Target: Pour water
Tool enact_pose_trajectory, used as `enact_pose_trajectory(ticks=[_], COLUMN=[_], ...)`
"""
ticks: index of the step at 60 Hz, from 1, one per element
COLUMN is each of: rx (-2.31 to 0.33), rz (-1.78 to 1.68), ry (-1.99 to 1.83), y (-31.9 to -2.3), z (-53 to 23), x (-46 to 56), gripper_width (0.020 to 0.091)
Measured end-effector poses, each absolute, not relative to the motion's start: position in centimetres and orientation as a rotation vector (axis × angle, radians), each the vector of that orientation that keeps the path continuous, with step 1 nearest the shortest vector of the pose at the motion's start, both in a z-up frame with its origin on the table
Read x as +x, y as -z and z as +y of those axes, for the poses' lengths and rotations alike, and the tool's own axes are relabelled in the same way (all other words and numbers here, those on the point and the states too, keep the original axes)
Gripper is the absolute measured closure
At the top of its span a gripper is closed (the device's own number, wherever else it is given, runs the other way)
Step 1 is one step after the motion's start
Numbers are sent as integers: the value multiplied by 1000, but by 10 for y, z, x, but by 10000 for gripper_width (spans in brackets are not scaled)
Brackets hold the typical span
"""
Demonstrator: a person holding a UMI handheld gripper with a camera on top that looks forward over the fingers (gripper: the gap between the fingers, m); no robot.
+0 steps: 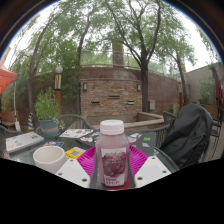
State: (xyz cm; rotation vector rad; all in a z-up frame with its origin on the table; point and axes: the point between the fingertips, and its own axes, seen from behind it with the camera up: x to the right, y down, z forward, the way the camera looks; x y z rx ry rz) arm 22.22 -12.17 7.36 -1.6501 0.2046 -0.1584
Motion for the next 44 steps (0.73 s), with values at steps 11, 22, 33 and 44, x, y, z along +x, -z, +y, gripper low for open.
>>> enact_pose_trajectory(ticks=[11, 22, 33, 44], rx=[-1734, -1782, -1789, -1794], rz=[232, 219, 160, 184], ry=[183, 172, 148, 124], y=[-64, -73, -112, -129], z=[-152, -208, -315, -436], x=[222, 198, 149, 111], gripper_width=[363, 266, 265, 265])
